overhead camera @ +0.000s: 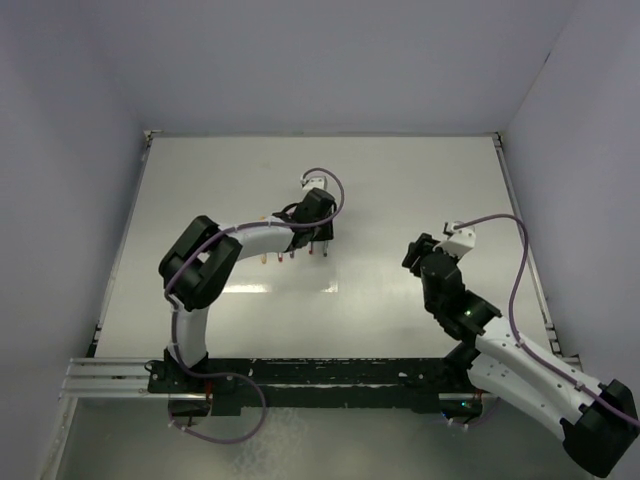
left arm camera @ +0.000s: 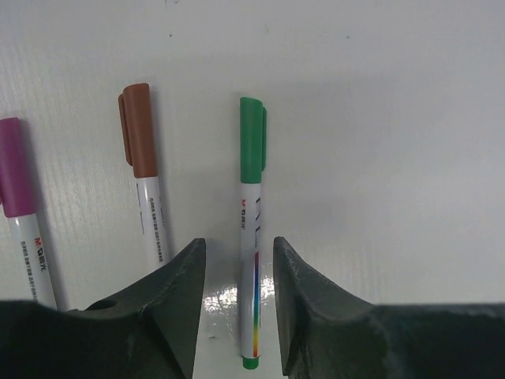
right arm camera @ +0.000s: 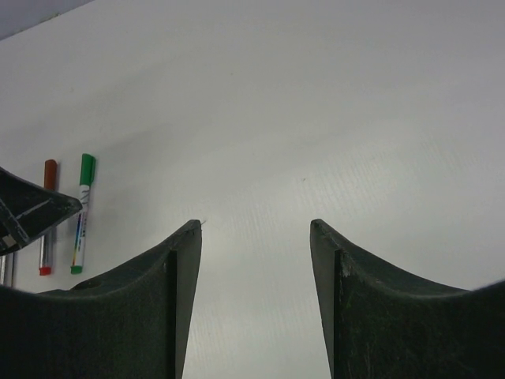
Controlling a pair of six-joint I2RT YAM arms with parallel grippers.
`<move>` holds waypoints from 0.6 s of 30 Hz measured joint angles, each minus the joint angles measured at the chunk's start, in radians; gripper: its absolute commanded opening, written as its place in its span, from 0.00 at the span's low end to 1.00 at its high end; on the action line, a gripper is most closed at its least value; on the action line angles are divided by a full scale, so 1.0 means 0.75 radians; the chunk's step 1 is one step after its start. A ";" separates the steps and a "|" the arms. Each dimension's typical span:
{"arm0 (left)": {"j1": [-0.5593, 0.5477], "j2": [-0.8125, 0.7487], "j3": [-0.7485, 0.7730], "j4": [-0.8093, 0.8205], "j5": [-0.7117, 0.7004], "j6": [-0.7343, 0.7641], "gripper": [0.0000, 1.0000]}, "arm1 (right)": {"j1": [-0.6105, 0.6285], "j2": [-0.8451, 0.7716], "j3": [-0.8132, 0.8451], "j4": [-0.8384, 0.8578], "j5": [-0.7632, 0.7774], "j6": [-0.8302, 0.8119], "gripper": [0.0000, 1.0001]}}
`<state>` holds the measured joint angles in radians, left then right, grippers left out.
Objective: Insert the pens into the pen caps
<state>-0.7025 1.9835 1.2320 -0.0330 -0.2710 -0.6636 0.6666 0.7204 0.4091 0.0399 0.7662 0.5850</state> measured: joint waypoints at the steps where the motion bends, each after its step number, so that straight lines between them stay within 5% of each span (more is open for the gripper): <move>1: 0.000 -0.009 -0.001 0.001 0.006 0.004 0.44 | 0.000 -0.004 -0.005 0.000 0.007 0.001 0.60; 5: 0.000 -0.131 -0.039 0.023 0.038 0.022 0.51 | 0.000 -0.029 -0.023 -0.002 0.058 0.011 0.60; 7: 0.000 -0.221 -0.071 0.047 0.053 0.030 0.74 | 0.000 -0.031 -0.024 -0.006 0.086 0.012 0.60; 8: 0.000 -0.274 -0.091 0.065 0.059 0.037 0.78 | 0.000 -0.030 -0.024 -0.008 0.105 0.010 0.61; 18: 0.000 -0.771 -0.375 0.158 0.051 0.074 0.79 | 0.000 -0.105 -0.020 -0.110 0.148 -0.008 0.63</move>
<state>-0.7025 1.4052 0.9508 0.0853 -0.2329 -0.6079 0.6666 0.6418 0.3939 -0.0425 0.8768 0.5789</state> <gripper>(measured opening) 0.775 0.627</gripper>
